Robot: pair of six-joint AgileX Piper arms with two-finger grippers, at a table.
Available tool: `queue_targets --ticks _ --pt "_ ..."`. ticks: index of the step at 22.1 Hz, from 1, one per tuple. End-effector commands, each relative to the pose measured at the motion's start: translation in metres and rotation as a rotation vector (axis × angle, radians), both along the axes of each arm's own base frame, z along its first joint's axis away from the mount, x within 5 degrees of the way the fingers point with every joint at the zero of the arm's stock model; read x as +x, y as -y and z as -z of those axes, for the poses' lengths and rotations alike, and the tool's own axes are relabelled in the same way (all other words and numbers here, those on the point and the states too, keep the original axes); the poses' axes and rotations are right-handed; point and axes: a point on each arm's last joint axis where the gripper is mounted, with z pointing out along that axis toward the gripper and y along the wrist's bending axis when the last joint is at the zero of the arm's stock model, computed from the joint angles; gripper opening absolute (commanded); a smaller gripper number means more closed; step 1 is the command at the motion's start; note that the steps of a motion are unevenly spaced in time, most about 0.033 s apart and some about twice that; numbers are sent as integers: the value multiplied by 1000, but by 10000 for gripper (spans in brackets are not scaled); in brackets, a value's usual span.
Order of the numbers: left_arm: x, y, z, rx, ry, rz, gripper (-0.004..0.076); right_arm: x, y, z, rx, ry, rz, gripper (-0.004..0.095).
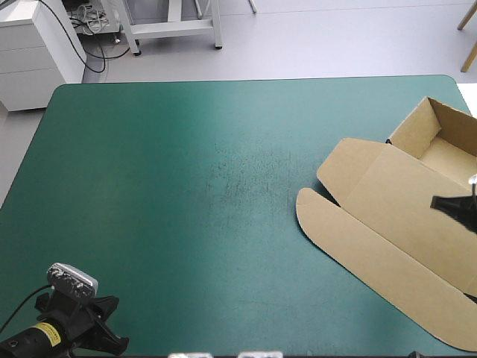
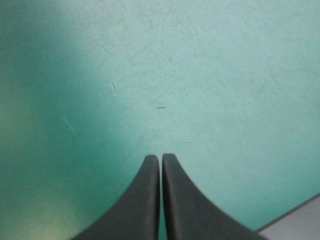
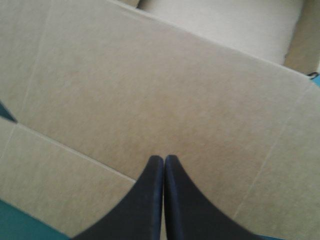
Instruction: Fold the box
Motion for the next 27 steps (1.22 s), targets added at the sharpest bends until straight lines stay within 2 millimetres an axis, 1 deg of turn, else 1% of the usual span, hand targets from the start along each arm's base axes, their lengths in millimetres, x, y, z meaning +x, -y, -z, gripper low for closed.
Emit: queue_targets --ticks 1,2,5,7,11,14,16,17,21,22,24,27 --pt "4 2 -10 -35 49 -3 -8 -15 -20 -2 -70 91 -117 -16" --pt "4 2 -10 -35 50 -3 -8 -23 -30 6 -68 95 -170 -16" --pt "4 2 -10 -33 50 -2 -8 -39 -45 27 -59 78 -257 -16" --pt "4 2 -10 -33 50 -2 -8 -49 -50 45 -45 52 -281 -16" --pt "4 2 -9 -14 60 11 -8 -64 -52 84 -56 6 -315 -16" --pt "5 1 -9 0 66 18 -8 -73 -54 100 -53 5 -314 -16" --pt "5 1 -9 0 66 18 -8 -79 -55 107 -52 13 -314 -16" --pt "5 1 -9 0 66 18 -8 -81 -56 107 -62 41 -312 -16" --pt "5 1 -9 0 66 18 -8 -89 -59 100 -61 147 -301 -16" --pt "5 1 -9 0 66 18 -8 -91 -61 100 -44 169 -304 -16" --pt "4 2 -9 -4 64 19 -8 -96 -68 100 63 194 -285 -16" --pt "4 2 -10 -16 60 22 -8 -95 -70 98 90 222 -286 -16"
